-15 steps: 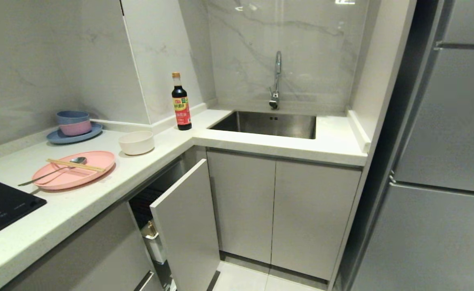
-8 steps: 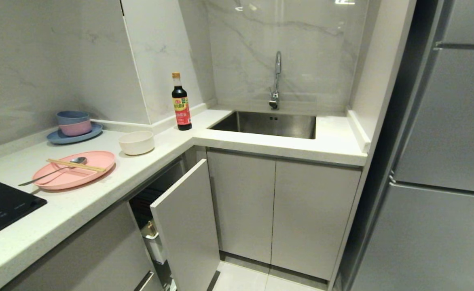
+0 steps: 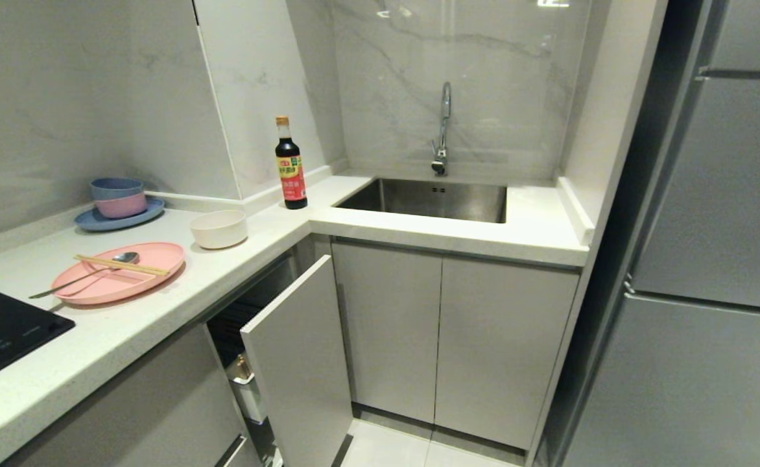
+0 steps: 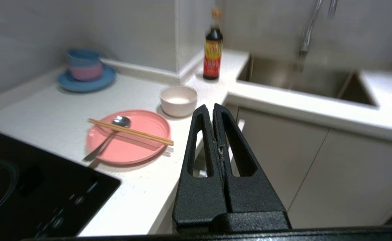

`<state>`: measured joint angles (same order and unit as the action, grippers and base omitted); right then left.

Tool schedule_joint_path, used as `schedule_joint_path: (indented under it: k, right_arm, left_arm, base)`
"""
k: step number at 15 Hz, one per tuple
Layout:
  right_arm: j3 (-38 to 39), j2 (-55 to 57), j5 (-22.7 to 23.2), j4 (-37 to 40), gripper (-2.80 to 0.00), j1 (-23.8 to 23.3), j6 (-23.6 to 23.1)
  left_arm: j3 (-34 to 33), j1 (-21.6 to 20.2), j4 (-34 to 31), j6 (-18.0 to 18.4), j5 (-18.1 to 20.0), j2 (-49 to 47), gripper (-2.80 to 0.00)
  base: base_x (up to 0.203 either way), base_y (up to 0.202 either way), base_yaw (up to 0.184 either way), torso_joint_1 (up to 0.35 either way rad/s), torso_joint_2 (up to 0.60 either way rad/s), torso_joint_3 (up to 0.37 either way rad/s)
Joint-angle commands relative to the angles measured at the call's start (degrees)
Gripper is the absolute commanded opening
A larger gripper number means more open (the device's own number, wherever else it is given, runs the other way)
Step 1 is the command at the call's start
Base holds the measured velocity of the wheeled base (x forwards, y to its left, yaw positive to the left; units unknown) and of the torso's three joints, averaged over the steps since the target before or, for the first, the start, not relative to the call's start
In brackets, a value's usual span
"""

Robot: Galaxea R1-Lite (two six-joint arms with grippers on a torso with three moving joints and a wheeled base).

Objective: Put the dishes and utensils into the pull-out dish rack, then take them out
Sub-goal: Open the cupboard

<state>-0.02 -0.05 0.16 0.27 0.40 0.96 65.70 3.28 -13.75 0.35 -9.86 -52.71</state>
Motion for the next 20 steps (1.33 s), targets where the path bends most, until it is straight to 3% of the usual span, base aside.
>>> schedule_joint_path:
  k: [1, 5, 9, 15, 20]
  right_arm:
    - [0.0, 0.0, 0.0, 0.0, -2.8, 0.0, 0.0]
    - [0.0, 0.0, 0.0, 0.0, -2.8, 0.0, 0.0]
    - [0.0, 0.0, 0.0, 0.0, -2.8, 0.0, 0.0]
    - [0.0, 0.0, 0.0, 0.0, -2.8, 0.0, 0.0]
    - [0.0, 0.0, 0.0, 0.0, -2.8, 0.0, 0.0]
  left_arm:
    - [5.1, 0.3, -1.4, 0.7, 0.4, -14.3, -2.8]
    - [19.3, 0.1, -15.5, 6.3, 6.1, -32.0, -2.8]
    - [27.7, -0.4, -25.6, 13.4, 7.4, -46.4, -2.8]
    - [30.7, -1.1, -27.2, 14.8, 7.2, -61.2, -2.8]
    - [38.4, -1.1, -27.1, 14.2, 7.2, -70.7, -2.8]
  base:
    - [0.0, 0.0, 0.0, 0.0, 0.0, 0.0]
    - [0.0, 0.0, 0.0, 0.0, 0.0, 0.0]
    - [0.0, 0.0, 0.0, 0.0, 0.0, 0.0]
    - [0.0, 0.0, 0.0, 0.0, 0.0, 0.0]
    - [0.0, 0.0, 0.0, 0.0, 0.0, 0.0]
